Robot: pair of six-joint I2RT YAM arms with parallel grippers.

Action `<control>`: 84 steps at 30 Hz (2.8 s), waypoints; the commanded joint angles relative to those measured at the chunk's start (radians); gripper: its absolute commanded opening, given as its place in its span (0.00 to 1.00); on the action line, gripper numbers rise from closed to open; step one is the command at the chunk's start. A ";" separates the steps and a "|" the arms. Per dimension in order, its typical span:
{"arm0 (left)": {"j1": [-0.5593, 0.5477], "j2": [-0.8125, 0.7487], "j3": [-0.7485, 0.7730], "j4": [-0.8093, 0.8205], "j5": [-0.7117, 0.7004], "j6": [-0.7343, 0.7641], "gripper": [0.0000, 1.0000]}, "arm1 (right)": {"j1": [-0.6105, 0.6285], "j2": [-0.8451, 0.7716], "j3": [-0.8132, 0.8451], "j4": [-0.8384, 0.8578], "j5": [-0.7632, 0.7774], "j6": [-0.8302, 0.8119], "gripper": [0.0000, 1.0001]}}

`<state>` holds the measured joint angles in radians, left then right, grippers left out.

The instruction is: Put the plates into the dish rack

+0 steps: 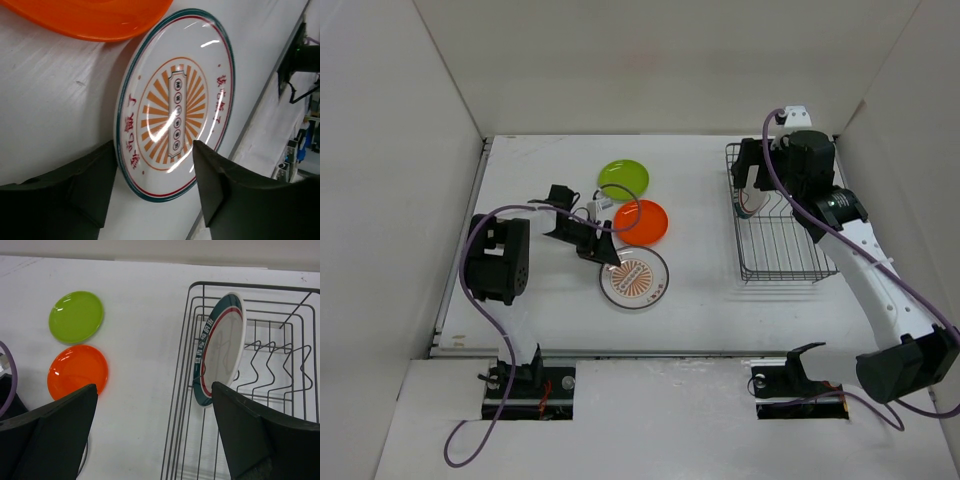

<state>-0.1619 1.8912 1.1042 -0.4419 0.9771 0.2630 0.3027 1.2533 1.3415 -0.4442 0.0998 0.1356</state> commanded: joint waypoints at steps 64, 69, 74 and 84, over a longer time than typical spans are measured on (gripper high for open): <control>-0.019 -0.460 0.359 -0.052 -0.035 -0.054 1.00 | 0.205 0.043 -0.133 0.380 -0.525 0.007 0.00; -0.019 -0.460 0.325 -0.001 -0.190 -0.119 1.00 | 0.112 -0.050 -0.021 0.145 -0.110 0.027 0.00; -0.019 -0.460 0.313 0.025 -0.347 -0.142 1.00 | -0.034 -0.094 0.045 0.039 0.339 0.027 0.00; -0.019 -0.460 0.322 0.014 -0.347 -0.142 1.00 | -0.277 -0.034 0.015 0.127 0.361 0.027 0.00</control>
<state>-0.1795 1.4609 1.4212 -0.4507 0.6380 0.1322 0.0387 1.1751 1.3525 -0.3927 0.4469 0.1547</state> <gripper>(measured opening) 0.997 0.132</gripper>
